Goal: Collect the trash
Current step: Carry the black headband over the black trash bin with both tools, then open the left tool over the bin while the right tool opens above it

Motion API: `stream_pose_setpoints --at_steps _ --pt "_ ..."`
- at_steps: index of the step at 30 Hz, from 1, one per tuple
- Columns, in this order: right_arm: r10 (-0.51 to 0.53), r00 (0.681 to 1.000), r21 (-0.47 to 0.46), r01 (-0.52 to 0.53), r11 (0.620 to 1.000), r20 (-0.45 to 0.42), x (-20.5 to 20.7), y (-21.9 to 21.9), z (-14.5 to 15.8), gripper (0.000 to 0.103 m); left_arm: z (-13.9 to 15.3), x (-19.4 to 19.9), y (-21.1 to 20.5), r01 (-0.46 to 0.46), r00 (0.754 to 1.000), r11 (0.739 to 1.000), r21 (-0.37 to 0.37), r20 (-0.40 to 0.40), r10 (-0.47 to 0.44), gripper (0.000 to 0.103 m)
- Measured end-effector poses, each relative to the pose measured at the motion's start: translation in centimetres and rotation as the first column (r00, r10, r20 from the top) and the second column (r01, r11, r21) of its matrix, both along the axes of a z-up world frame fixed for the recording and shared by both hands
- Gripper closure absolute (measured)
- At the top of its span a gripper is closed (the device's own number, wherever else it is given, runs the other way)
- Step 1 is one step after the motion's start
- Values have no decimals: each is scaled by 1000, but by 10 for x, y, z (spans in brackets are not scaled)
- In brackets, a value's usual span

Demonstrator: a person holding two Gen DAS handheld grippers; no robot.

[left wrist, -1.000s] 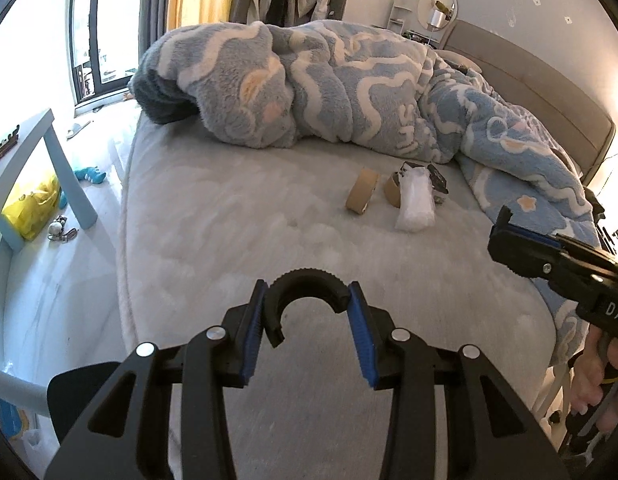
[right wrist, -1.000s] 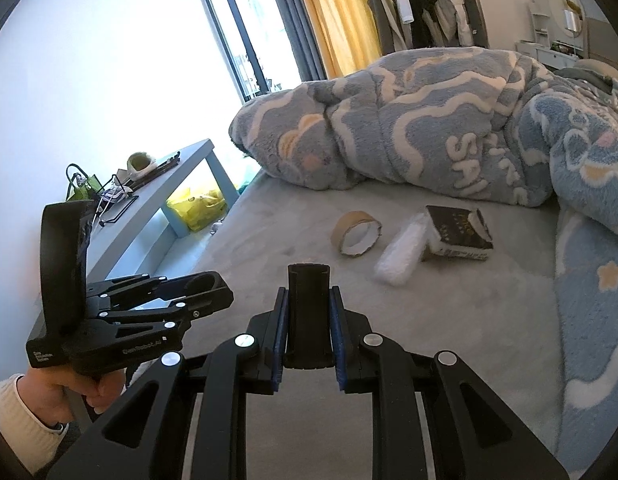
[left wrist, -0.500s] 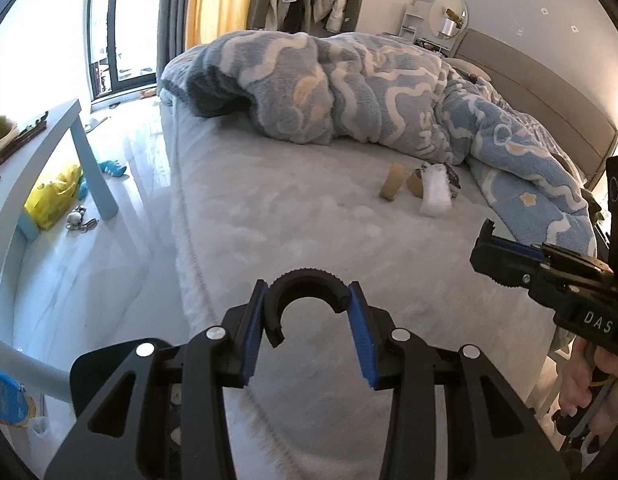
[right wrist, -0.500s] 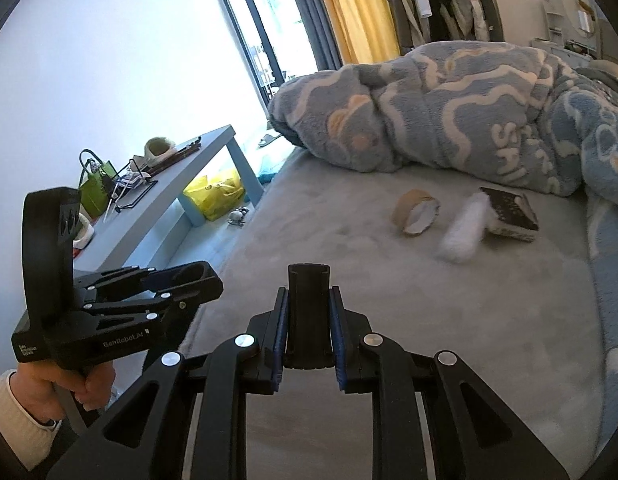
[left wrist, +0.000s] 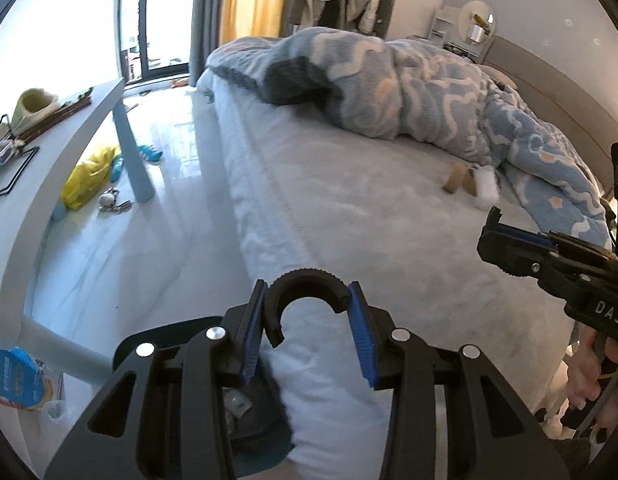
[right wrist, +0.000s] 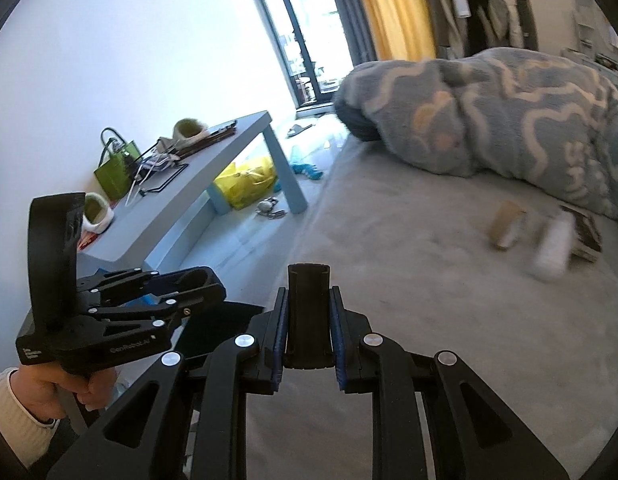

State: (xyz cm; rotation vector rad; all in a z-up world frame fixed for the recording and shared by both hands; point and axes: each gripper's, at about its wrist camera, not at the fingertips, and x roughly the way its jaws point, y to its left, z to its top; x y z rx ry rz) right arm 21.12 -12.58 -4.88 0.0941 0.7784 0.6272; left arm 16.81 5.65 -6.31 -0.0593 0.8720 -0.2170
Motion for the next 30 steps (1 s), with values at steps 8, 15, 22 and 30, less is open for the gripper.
stream_pose_setpoints --at_steps 8,15,22,30 --pt "65 998 -11 -66 998 -9 3 52 -1 83 -16 -3 47 -50 997 999 17 -55 51 60" --pt "117 993 -20 -117 993 -24 5 94 -6 83 -41 -4 81 -89 984 996 25 -153 92 60" --pt "159 986 -32 -161 987 -42 6 130 -12 83 -67 -7 108 -110 958 993 36 -261 116 59" --pt "189 980 -52 -192 980 -63 8 164 -22 83 -95 -16 131 -113 920 994 11 -377 109 55"
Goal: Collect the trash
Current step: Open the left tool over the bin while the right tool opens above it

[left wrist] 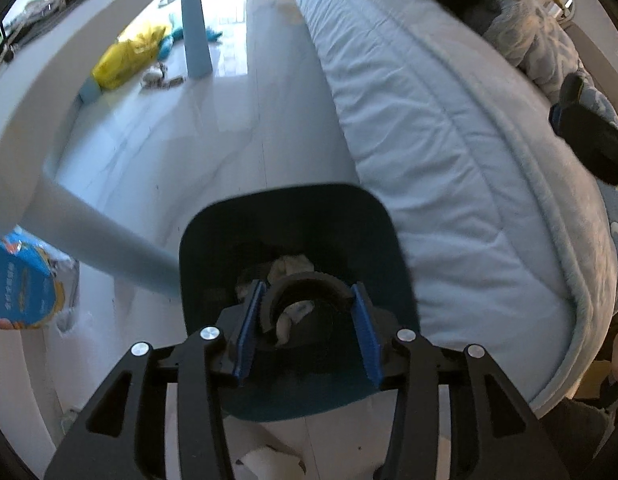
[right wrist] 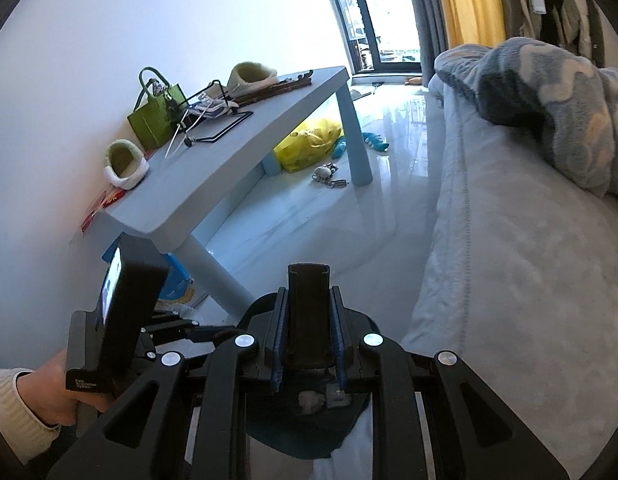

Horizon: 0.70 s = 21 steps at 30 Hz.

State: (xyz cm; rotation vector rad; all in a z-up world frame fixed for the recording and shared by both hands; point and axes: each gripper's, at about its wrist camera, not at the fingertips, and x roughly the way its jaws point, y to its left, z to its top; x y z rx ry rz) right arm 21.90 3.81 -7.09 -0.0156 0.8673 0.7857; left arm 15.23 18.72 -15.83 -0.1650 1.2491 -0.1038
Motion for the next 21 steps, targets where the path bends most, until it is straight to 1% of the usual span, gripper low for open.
stream_pose_setpoints --at_steps 2,4,6,9,14,18,21 --pt "6 1000 -2 -6 1000 -4 1 8 -2 83 -4 -3 6 -1 1000 1000 -3 -21 1 51" --pt "14 1000 -5 -14 1000 -8 1 15 -5 83 -7 -5 9 9 999 1000 0 -34 -9 43" --pt "21 1000 -9 -22 1000 -12 2 22 -7 83 -8 -7 12 10 999 1000 9 -34 -10 41" --pt "33 999 -19 -34 999 -23 3 34 -13 83 -5 -8 20 0 1000 1000 3 -24 0 38" --pt "39 998 -52 -41 998 -46 6 49 -28 83 4 -11 35 -30 999 999 -17 13 30 37" --pt "35 997 -91 -42 995 -75 8 59 -43 83 19 -13 45 -52 995 998 -32 79 54 37" --pt "30 995 -120 -42 992 -99 9 66 -55 83 34 -15 51 -64 988 997 -36 138 68 40"
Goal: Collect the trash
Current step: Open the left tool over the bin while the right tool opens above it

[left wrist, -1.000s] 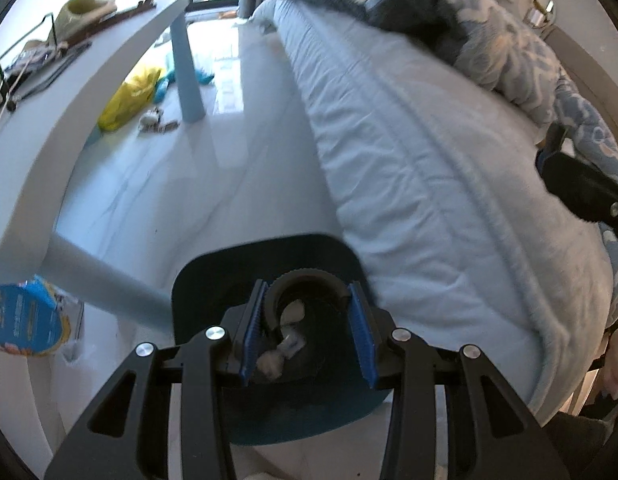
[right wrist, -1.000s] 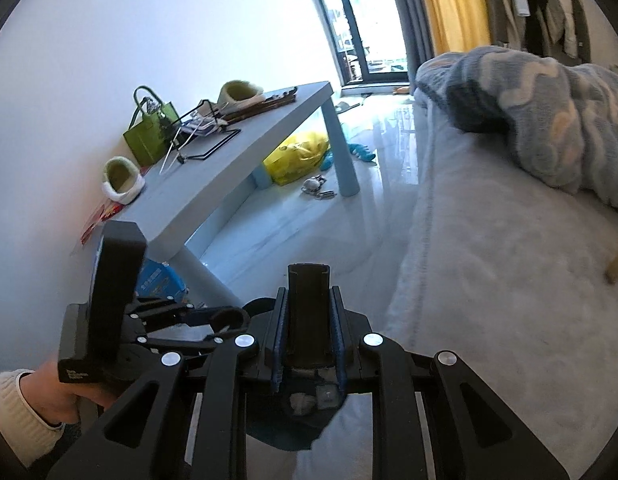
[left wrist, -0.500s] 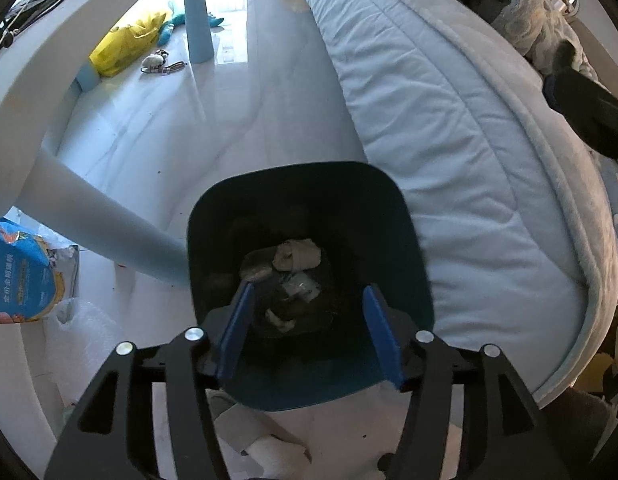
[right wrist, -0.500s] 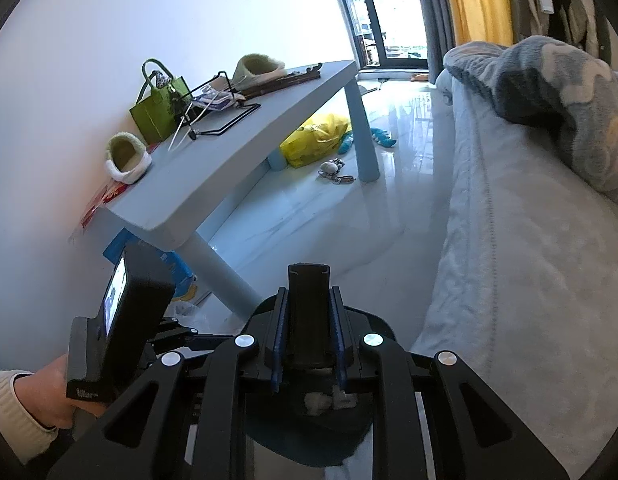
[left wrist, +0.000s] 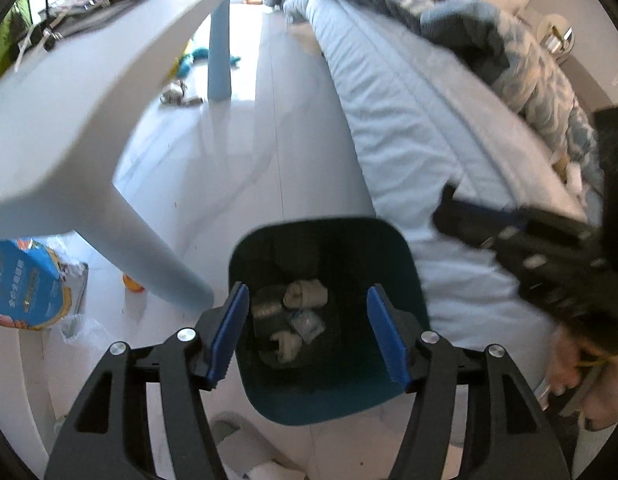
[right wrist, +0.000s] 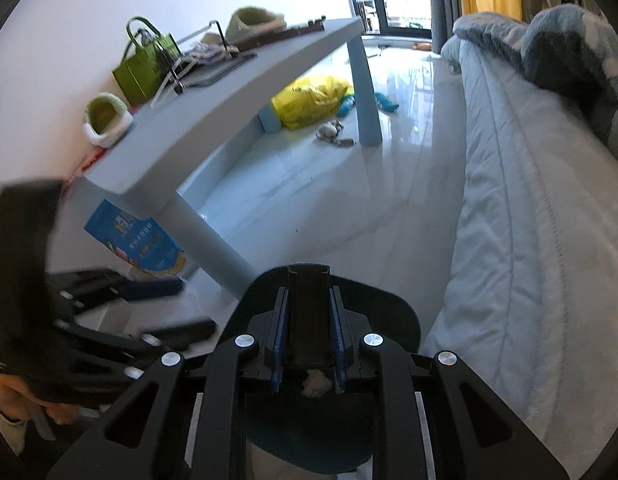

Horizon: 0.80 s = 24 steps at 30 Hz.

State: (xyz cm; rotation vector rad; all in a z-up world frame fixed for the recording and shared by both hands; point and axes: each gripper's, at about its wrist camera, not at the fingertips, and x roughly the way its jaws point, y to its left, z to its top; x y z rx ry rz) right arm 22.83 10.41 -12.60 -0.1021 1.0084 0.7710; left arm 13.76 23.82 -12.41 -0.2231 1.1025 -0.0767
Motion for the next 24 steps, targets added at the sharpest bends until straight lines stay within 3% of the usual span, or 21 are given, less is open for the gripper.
stream_pose_setpoints --at_steps 11,16,24 --pt "21 997 -101 -29 995 -80 2 22 -42 83 44 -6 18 -55 982 998 -34 180 60 52" --pt "47 992 -158 -65 985 -114 -4 32 -62 83 59 -8 23 -67 971 995 -70 225 82 59" --pt "74 986 -230 -108 967 -153 -12 35 -85 83 82 -12 22 -59 952 994 -94 293 85 60"
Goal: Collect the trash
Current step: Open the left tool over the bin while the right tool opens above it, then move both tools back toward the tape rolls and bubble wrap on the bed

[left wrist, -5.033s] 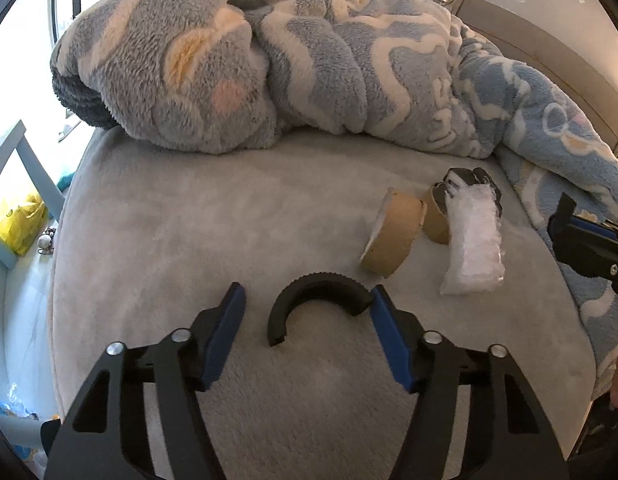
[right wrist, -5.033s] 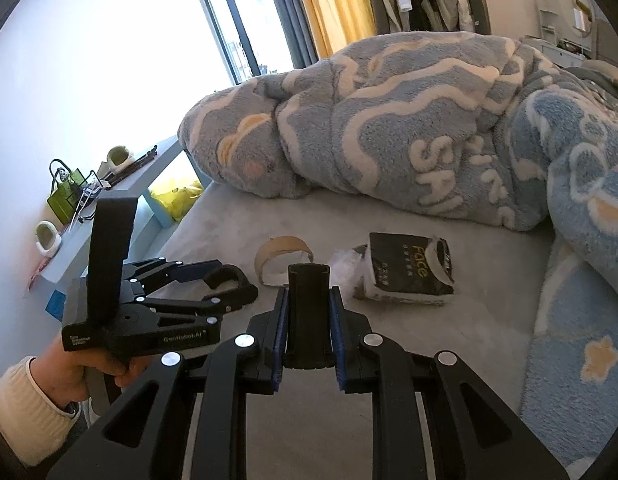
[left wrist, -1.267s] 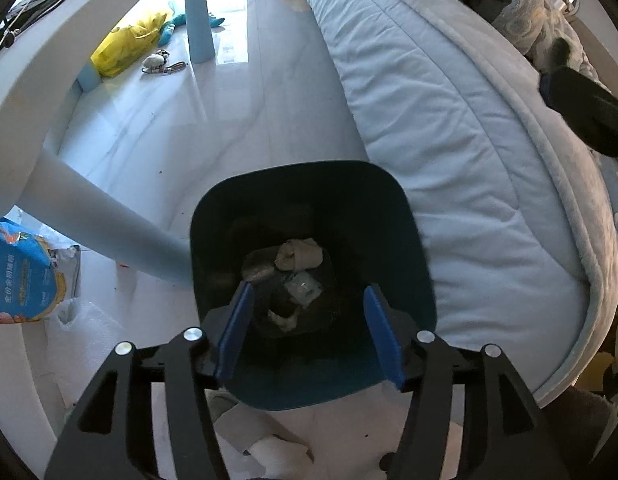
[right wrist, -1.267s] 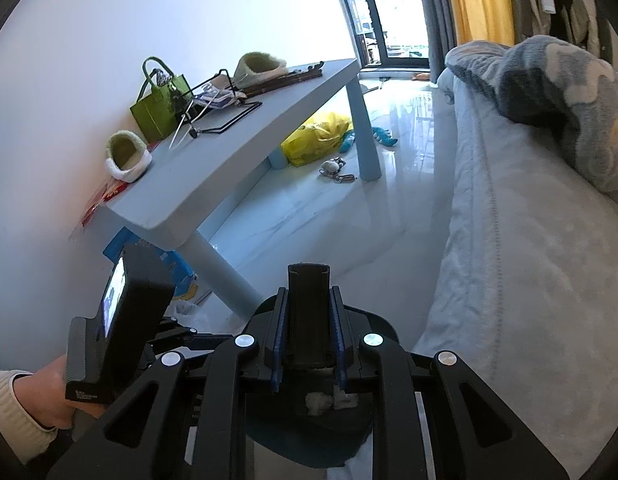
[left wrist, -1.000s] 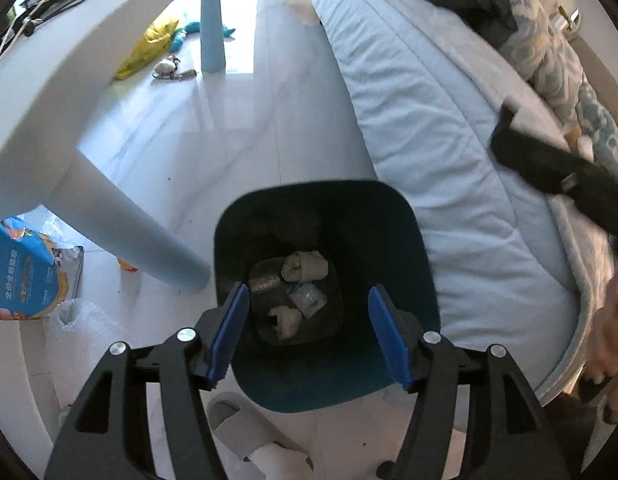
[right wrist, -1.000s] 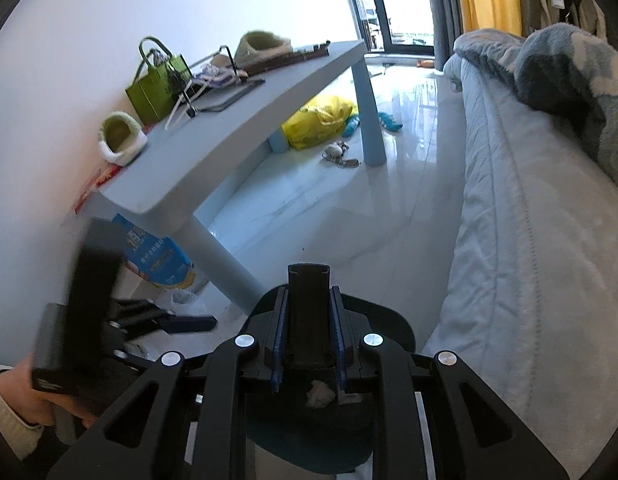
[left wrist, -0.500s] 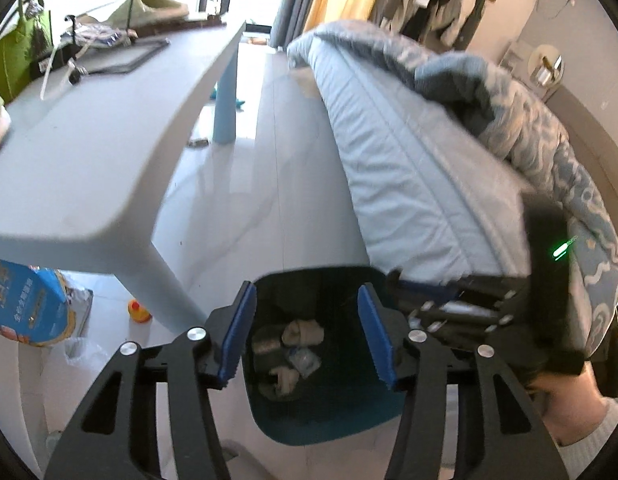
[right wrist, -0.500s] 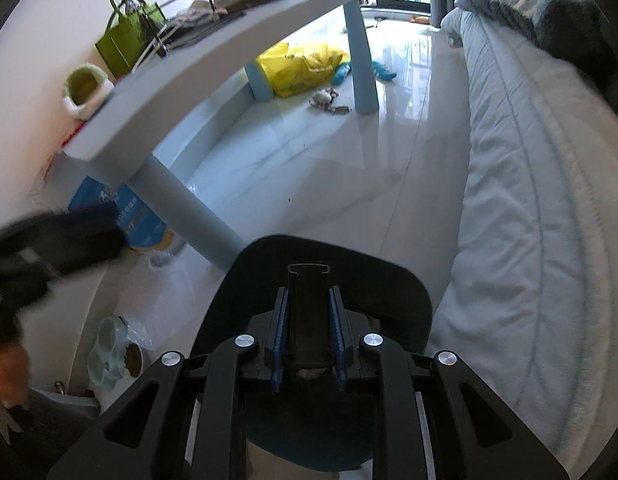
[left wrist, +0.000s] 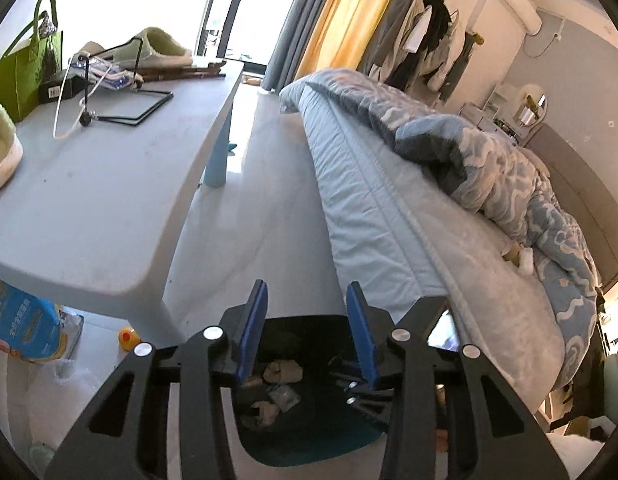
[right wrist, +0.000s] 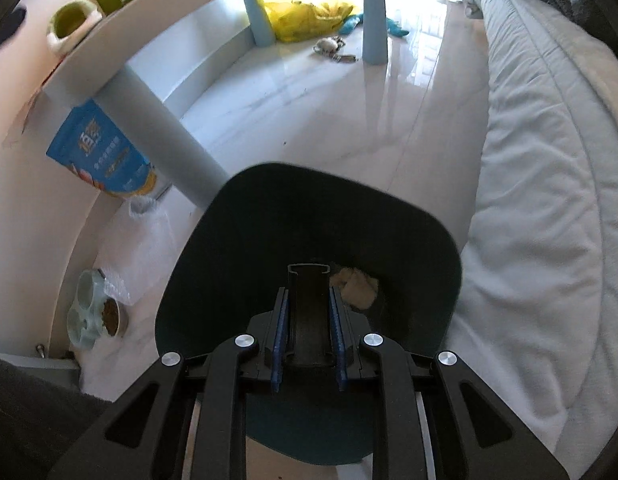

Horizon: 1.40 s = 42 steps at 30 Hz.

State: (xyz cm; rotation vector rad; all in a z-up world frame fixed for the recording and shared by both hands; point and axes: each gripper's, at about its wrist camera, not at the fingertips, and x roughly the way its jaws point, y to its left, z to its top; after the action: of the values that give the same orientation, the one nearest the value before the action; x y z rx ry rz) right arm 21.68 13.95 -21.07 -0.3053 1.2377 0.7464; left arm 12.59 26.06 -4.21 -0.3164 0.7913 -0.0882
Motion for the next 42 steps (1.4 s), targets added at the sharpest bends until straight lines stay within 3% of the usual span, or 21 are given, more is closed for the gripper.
stream_pose_setpoints --at_steps 4,6,8,16,21,32,42 --pt "29 1000 -37 -29 999 3 -6 2 -3 80 7 0 -3 0 1000 1000 6 18 0 60" --pt "34 999 -38 -34 999 5 -9 1 -2 57 10 0 -4 -2 1000 1000 0 22 2 60" --pt "40 999 -33 -39 999 14 -12 0 2 51 13 1 -6 -5 1000 1000 -1 26 5 60" --pt "39 996 43 -43 998 80 -16 -16 34 51 34 2 -24 -1 997 999 49 77 -2 60" --pt "31 989 138 -51 989 146 -16 -36 66 51 44 6 -40 6 996 999 45 90 -10 60" --pt "-73 973 220 24 975 218 -11 -95 109 51 57 18 -76 27 992 999 36 122 -31 60" --pt "-190 937 242 119 963 294 0 -153 130 51 57 34 -126 91 987 994 66 124 -99 45"
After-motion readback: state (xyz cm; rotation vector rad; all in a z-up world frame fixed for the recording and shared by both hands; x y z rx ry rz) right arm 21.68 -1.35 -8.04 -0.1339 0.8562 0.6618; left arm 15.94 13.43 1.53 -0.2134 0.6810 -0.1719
